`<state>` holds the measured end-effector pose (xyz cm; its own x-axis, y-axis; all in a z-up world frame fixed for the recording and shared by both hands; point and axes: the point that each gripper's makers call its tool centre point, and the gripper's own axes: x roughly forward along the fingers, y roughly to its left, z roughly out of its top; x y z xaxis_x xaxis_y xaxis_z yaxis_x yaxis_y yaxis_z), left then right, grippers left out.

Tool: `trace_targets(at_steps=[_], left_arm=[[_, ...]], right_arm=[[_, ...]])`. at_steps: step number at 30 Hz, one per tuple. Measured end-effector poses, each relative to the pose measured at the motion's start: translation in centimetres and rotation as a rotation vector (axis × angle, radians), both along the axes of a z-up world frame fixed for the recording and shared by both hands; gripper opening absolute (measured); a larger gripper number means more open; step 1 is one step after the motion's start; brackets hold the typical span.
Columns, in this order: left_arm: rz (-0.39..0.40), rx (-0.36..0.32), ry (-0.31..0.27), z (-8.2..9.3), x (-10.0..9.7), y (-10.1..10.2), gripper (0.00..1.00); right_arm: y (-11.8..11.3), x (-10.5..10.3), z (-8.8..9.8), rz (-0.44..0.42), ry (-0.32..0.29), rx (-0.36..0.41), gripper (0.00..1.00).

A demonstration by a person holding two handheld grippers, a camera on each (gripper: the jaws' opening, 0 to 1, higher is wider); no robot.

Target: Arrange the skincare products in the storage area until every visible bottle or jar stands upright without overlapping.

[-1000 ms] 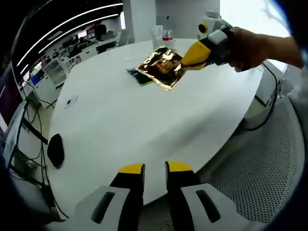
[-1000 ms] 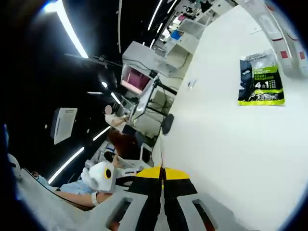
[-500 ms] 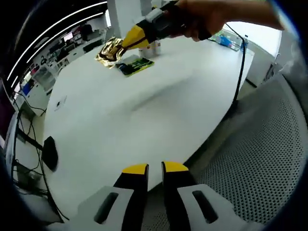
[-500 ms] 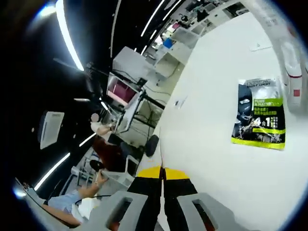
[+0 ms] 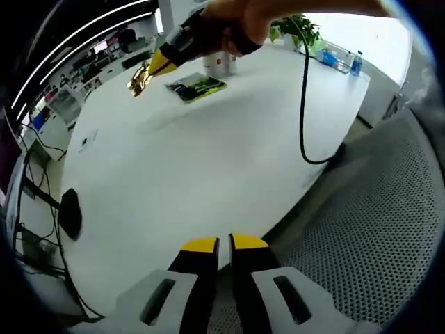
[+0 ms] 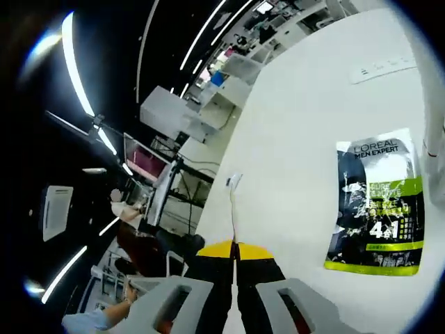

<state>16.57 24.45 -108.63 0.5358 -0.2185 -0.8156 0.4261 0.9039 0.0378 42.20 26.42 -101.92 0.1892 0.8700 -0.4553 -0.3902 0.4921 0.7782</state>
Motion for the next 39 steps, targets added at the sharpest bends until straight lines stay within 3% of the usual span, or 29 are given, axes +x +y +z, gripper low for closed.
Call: trace_targets(at_steps=[10,15,22,33,37,39], left_arm=[[0.007,-0.002,0.023,-0.5,-0.3,0.2,0.01],[0.015,-0.006,0.017,-0.5,-0.2,0.3,0.02],[0.016,-0.006,0.023,-0.7,-0.3,0.4,0.02],[0.011,-0.003,0.029,-0.9,-0.5,0.5,0.01],[0.008,0.001,0.034,-1.0,-0.6,0.5,0.01],[0.005,0.0,0.037,-1.0,-0.6,0.5,0.01]], right_arm=[[0.0,3.7,-1.9,-0.051,0.0,-0.066,0.0],[-0.1,5.0,-3.2,-0.146,0.122,-0.065,0.0],[-0.2,5.8,-5.2,-0.124,0.089,-0.163,0.0],[-1.5,6.4,-6.7,-0.181,0.135,-0.201,0.0],[-2.1,6.5,-7.3,-0.173,0.114,-0.247,0.0],[-2.6,6.8,-7.6,-0.156,0.07,-0.289,0.0]])
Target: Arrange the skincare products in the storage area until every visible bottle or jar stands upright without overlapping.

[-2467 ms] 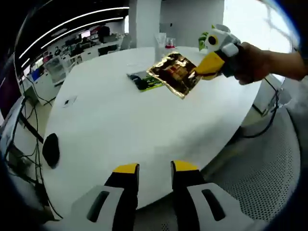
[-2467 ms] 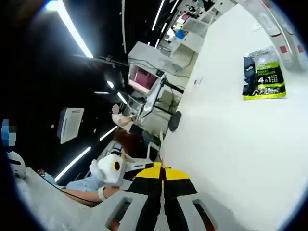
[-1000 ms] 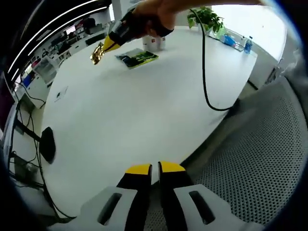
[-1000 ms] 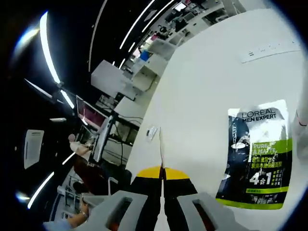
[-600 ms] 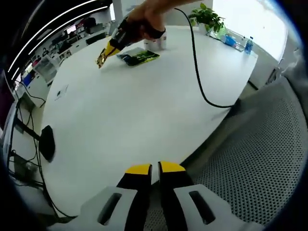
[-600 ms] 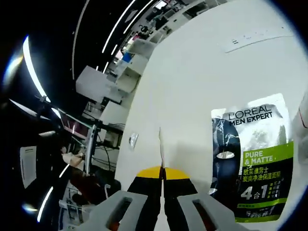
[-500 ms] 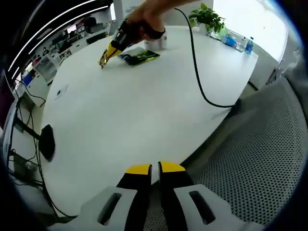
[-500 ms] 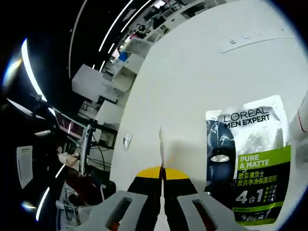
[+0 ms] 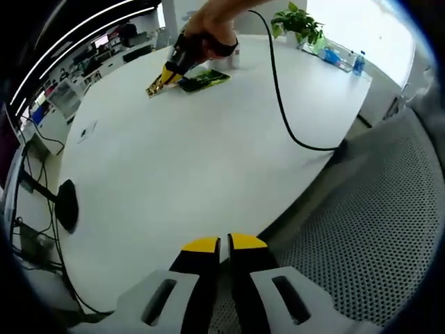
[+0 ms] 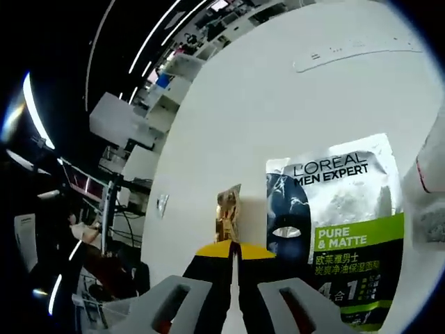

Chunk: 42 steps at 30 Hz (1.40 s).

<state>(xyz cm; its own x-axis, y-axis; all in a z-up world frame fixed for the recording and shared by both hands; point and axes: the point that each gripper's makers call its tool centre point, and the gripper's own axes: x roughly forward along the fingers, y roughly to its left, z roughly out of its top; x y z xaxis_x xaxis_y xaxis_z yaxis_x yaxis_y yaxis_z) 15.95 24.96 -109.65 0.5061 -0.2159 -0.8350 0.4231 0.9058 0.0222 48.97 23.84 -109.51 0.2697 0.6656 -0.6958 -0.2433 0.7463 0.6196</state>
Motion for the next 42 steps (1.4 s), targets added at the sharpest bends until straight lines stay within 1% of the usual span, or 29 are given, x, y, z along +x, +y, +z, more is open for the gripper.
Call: trace_targets(at_steps=[5,10,13,17,18,19,22,24,25,27,28,29,30,31,32,35,37,38,40,42], left_arm=[[0.004,-0.002,-0.002,0.0,0.0,0.0,0.01],[0.003,-0.001,-0.001,0.0,0.0,0.0,0.01],[0.001,0.003,0.0,0.0,0.0,0.0,0.0],[0.002,0.002,0.001,0.0,0.0,0.0,0.0],[0.003,-0.001,0.003,0.0,-0.1,0.0,0.0],[0.003,-0.002,-0.001,0.0,0.0,0.0,0.0],[0.002,0.0,0.003,0.0,-0.1,0.0,0.0],[0.0,0.002,0.003,0.0,-0.1,0.0,0.0],[0.0,0.003,0.004,-0.1,-0.1,0.0,0.0],[0.0,0.004,0.005,0.0,-0.1,0.0,0.0],[0.0,0.005,0.007,-0.1,-0.1,0.0,0.0],[0.0,0.005,0.007,-0.1,-0.1,0.0,0.0],[0.0,0.005,0.008,-0.1,-0.1,0.0,0.0],[0.001,0.004,0.007,-0.1,-0.1,0.0,0.0],[0.001,0.005,0.007,-0.1,-0.1,0.0,0.0],[0.001,0.006,0.009,-0.2,-0.1,0.0,0.0],[0.003,0.007,0.01,-0.2,-0.1,0.1,0.0],[0.004,0.008,0.011,-0.2,-0.1,0.1,0.0],[0.005,0.008,0.011,-0.2,-0.1,0.1,0.0],[0.006,0.009,0.013,-0.2,-0.1,0.2,0.0]], right_arm=[[0.0,0.1,-0.1,0.008,-0.005,-0.007,0.0],[0.0,0.6,-0.1,0.013,-0.034,-0.021,0.0],[0.0,0.9,-0.2,0.033,-0.041,-0.036,0.0],[0.2,1.1,-0.1,0.042,-0.051,-0.038,0.03],[0.1,1.1,-0.1,0.06,-0.062,-0.053,0.03],[0.0,1.3,-0.1,0.075,-0.091,-0.071,0.03],[0.0,1.2,0.2,0.091,-0.113,-0.092,0.05],[0.0,1.2,0.4,0.116,-0.143,-0.111,0.08],[-0.2,1.6,0.4,0.151,-0.187,-0.148,0.08],[0.1,2.3,0.6,0.218,-0.257,-0.19,0.08],[0.2,2.6,0.7,0.265,-0.302,-0.216,0.09],[0.7,3.1,1.0,0.324,-0.371,-0.252,0.11],[1.1,3.2,1.2,0.366,-0.401,-0.261,0.13],[2.0,2.9,1.5,0.416,-0.424,-0.261,0.14],[2.6,2.7,1.6,0.45,-0.433,-0.257,0.16],[4.0,3.0,1.4,0.585,-0.508,-0.32,0.17],[4.5,3.2,1.1,0.65,-0.536,-0.36,0.18],[4.9,3.5,1.0,0.701,-0.574,-0.378,0.18],[5.5,3.8,0.8,0.742,-0.599,-0.388,0.18],[5.8,3.7,0.2,0.754,-0.575,-0.381,0.2]])
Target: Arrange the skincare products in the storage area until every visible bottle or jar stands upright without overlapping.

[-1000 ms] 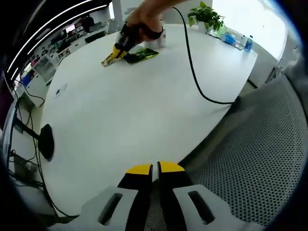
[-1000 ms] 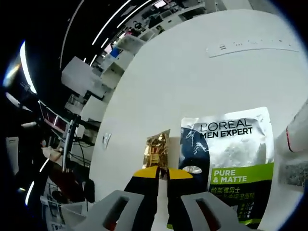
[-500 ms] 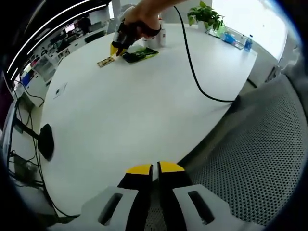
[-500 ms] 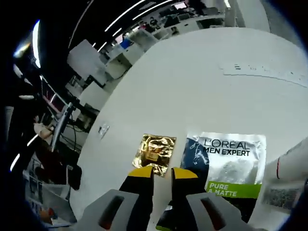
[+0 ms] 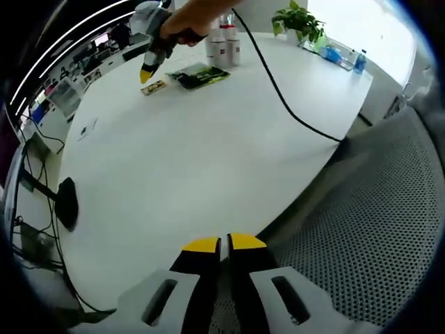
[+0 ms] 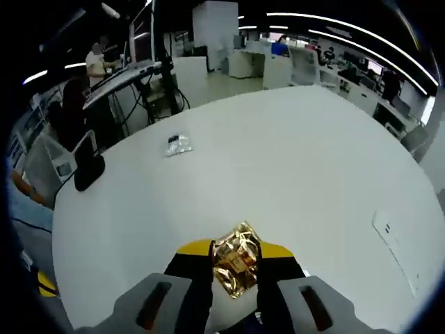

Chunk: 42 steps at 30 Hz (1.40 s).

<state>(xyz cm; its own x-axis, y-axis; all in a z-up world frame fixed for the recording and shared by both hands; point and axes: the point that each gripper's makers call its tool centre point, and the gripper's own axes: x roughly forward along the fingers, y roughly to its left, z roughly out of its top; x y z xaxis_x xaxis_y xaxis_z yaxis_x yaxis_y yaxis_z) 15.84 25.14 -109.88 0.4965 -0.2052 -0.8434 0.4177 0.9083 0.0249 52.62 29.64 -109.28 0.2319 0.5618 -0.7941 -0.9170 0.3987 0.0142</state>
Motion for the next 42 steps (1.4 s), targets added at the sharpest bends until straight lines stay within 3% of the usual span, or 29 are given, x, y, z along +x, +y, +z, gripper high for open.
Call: trace_targets(at_steps=[2,8,9,14,21,23,27,30,32,42], left_arm=[[0.0,0.0,0.001,0.0,0.0,0.0,0.0],[-0.002,0.003,0.007,-0.2,-0.1,0.1,0.0],[-0.003,0.004,0.01,-0.2,-0.1,0.1,0.0],[-0.007,0.003,0.011,-0.2,-0.2,0.0,0.0],[-0.01,0.008,0.015,-0.3,-0.2,0.1,0.0],[-0.009,0.009,0.014,-0.3,-0.3,0.1,0.0],[-0.008,0.008,0.015,-0.4,-0.3,0.1,0.0],[-0.008,0.009,0.017,-0.4,-0.3,0.1,0.0],[-0.006,0.008,0.018,-0.5,-0.3,0.2,0.0],[-0.001,0.009,0.035,-1.1,-0.9,0.4,0.0]], right_arm=[[-0.5,0.2,-0.7,0.023,-0.011,-0.049,0.21],[-2.0,-0.1,-2.6,0.015,0.008,-0.094,0.21],[-1.8,0.0,-2.2,-0.001,0.003,-0.056,0.21],[-2.7,0.0,-2.0,-0.048,0.014,-0.056,0.21],[-2.6,-0.3,-1.5,0.0,-0.03,-0.091,0.2],[-1.2,0.4,0.5,0.032,-0.126,-0.026,0.14],[1.0,0.3,1.3,0.043,-0.107,0.017,0.22],[3.0,0.1,1.8,0.064,-0.098,0.042,0.22],[4.6,-0.6,1.8,0.077,-0.058,0.069,0.23],[11.0,-0.8,2.5,0.159,-0.066,0.093,0.29]])
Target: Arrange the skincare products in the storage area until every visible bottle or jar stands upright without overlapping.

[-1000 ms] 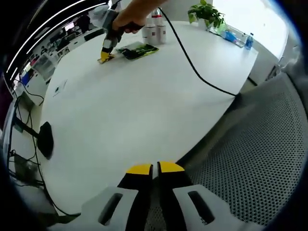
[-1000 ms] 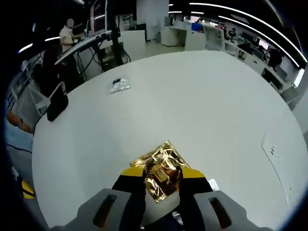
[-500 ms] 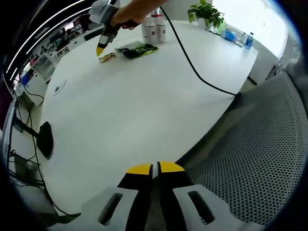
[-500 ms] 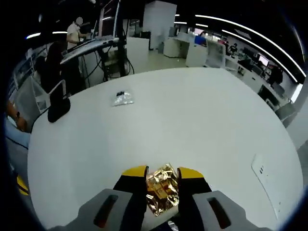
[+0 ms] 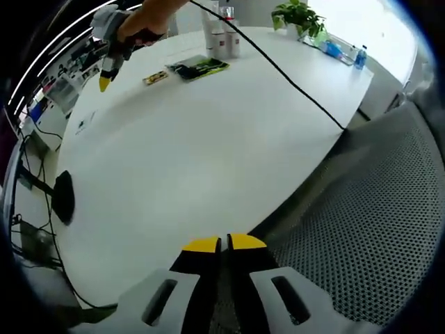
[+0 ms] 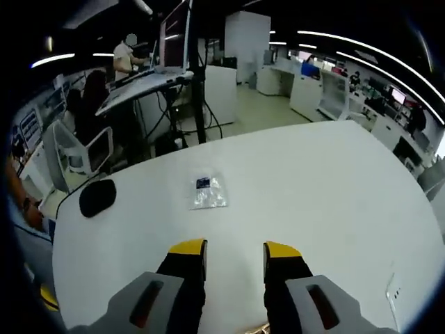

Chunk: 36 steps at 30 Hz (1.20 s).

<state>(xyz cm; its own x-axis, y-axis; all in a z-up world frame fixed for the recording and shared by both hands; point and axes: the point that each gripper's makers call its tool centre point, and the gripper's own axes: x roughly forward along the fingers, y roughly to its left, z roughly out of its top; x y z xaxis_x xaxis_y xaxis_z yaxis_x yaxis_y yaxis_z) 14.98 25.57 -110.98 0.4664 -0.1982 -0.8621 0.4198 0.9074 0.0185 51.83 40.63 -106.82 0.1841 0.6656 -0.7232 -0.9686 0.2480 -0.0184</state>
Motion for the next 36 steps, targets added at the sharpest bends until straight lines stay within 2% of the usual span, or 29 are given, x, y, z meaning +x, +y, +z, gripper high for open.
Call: trace_targets(at_steps=[6,22,28,35,36], left_arm=[[-0.001,-0.001,0.013,-0.5,-0.4,0.1,0.0],[0.015,-0.024,-0.039,-0.4,-0.1,0.3,0.0],[0.016,-0.018,-0.045,-0.4,-0.1,0.5,0.0],[0.013,-0.019,-0.046,-0.4,-0.1,0.5,0.0],[0.014,-0.019,-0.046,-0.4,-0.1,0.5,0.0]], right_arm=[[3.0,-0.4,-0.7,0.05,0.002,0.0,0.4],[9.2,-2.1,-3.7,0.13,0.041,-0.062,0.57],[9.1,-1.8,-5.3,0.112,0.052,-0.133,0.54],[8.9,-1.3,-5.3,0.134,0.036,-0.139,0.48],[8.8,-1.3,-5.3,0.143,0.034,-0.14,0.44]])
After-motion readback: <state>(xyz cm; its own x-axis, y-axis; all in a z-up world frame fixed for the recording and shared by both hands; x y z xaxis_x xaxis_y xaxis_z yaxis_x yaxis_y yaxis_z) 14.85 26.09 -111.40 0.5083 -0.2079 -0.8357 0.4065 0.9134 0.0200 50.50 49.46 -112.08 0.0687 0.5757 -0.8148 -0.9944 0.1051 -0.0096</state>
